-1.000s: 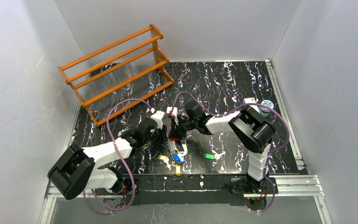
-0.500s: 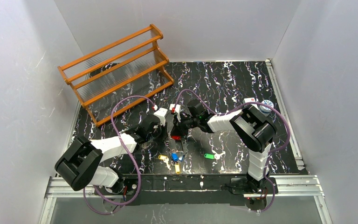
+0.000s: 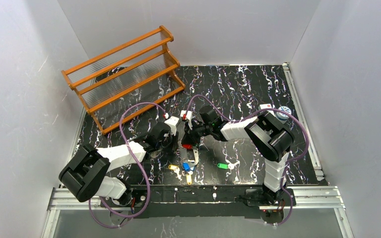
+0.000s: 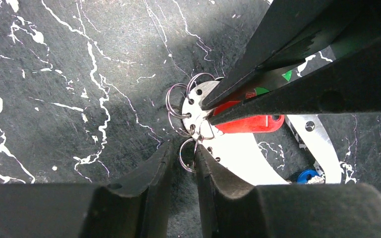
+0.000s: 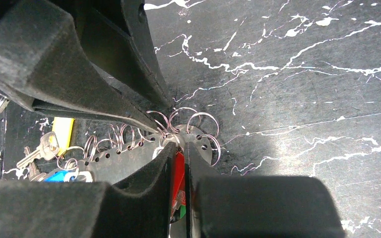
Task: Put the keys on the keyring
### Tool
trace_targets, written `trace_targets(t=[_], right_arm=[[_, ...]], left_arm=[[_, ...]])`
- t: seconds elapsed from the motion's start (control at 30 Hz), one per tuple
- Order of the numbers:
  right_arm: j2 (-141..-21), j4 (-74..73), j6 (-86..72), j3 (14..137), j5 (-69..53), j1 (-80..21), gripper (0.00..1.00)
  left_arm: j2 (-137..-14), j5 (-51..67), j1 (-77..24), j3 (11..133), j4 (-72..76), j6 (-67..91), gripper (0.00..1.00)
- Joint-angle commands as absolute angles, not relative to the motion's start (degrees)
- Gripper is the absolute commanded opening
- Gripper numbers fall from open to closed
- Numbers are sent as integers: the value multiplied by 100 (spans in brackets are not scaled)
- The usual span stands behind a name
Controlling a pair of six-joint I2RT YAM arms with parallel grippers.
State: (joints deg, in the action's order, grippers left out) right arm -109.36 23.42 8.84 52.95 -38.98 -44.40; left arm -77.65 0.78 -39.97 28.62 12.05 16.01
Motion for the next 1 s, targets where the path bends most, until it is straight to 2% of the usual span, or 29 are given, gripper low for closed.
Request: trace_targets(t=[0.0, 0.2, 0.4, 0.63, 0.97], right_arm=[[-10927, 2347, 1063, 5460, -4114, -4596, 20], [-10878, 2321, 1065, 5466, -4112, -4589, 20], [-10686, 2352, 1073, 5395, -4172, -4588, 24], [-10080, 2565, 1105, 5082, -4245, -4583, 37], [-9305, 2271, 1450, 4781, -4116, -4563, 36]], left_arm=[[-7834, 288, -4043, 2935, 1158, 1409, 19], [-7699, 299, -4038, 2938, 1197, 1334, 0], [-7294, 206, -4043, 2874, 1218, 1248, 0], [-6736, 423, -4043, 2628, 1497, 1029, 0], [-6058, 790, -4043, 2271, 1888, 691, 0]])
